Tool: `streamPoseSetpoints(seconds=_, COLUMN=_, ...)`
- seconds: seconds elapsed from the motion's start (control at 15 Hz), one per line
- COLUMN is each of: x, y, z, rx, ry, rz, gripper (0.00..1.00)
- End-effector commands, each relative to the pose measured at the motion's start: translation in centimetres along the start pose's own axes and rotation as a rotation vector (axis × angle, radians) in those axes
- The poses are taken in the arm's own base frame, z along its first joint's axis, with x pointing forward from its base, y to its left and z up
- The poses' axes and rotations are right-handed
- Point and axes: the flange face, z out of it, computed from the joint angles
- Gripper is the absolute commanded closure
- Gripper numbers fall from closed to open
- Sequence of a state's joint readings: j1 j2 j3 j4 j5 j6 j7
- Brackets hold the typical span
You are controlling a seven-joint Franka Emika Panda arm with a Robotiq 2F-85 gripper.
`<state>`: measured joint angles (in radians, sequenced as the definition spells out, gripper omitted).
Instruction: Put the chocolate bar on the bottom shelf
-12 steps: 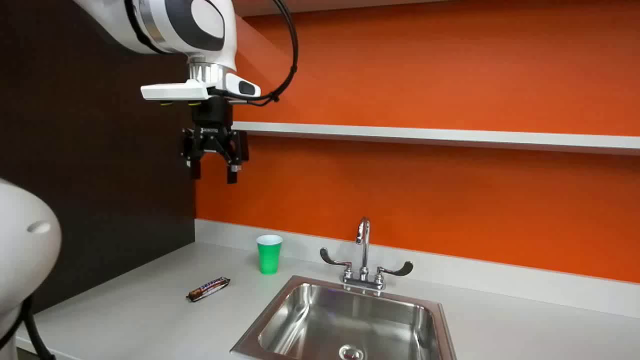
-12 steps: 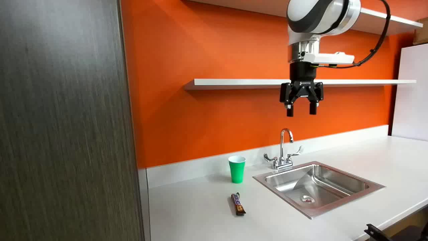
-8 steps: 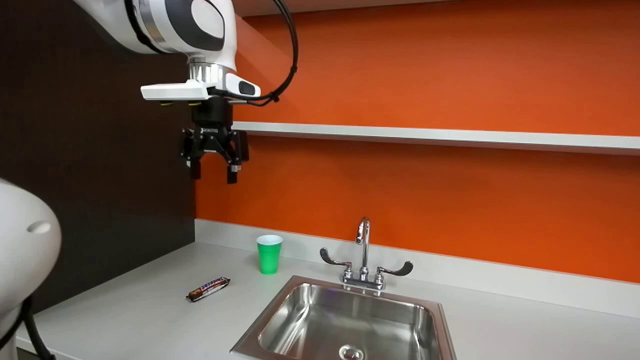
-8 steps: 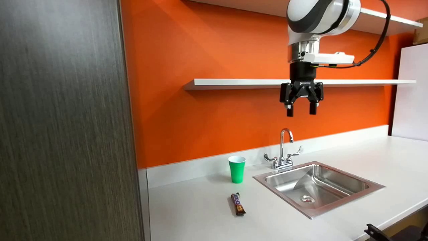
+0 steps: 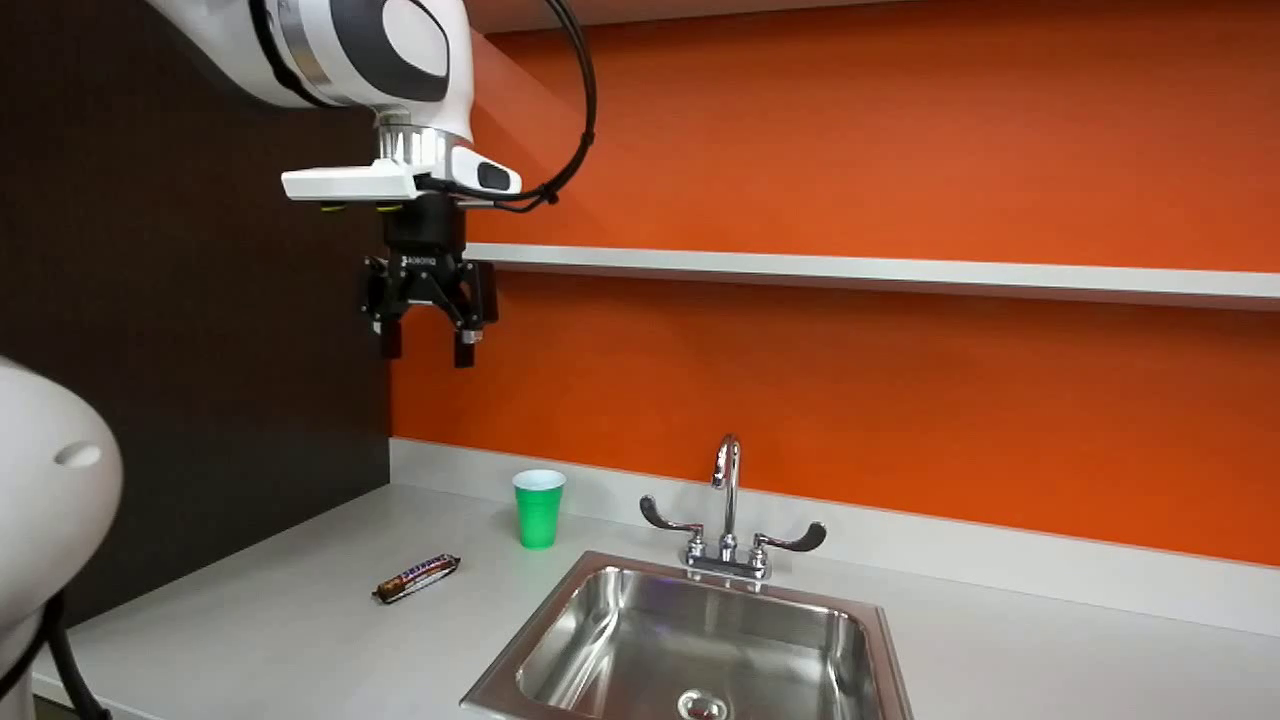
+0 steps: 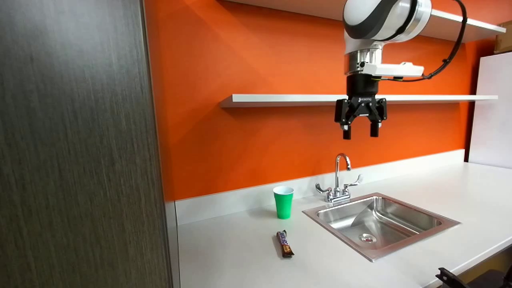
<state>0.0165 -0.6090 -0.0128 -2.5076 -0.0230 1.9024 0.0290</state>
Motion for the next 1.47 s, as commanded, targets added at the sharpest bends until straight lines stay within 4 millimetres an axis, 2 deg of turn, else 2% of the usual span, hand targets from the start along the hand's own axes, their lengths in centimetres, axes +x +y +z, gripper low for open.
streamPoseSetpoints(seconds=0.0, x=0.8, y=-0.8, z=0.3, rx=0.003, ry=-0.004, rz=0.007, gripper=0.00)
streamPoseSetpoints(seconds=0.27, x=2.7, y=-3.5, z=2.3, rx=-0.006, ry=-0.035, rz=-0.001, gripper=0.00)
streamPoseSetpoints(seconds=0.87, x=7.3, y=-12.0, z=9.7, rx=0.033, ry=-0.099, rz=0.058, gripper=0.00)
streamPoseSetpoints(seconds=1.4, x=11.2, y=-16.2, z=17.1, rx=0.029, ry=-0.072, rz=0.115, gripper=0.00)
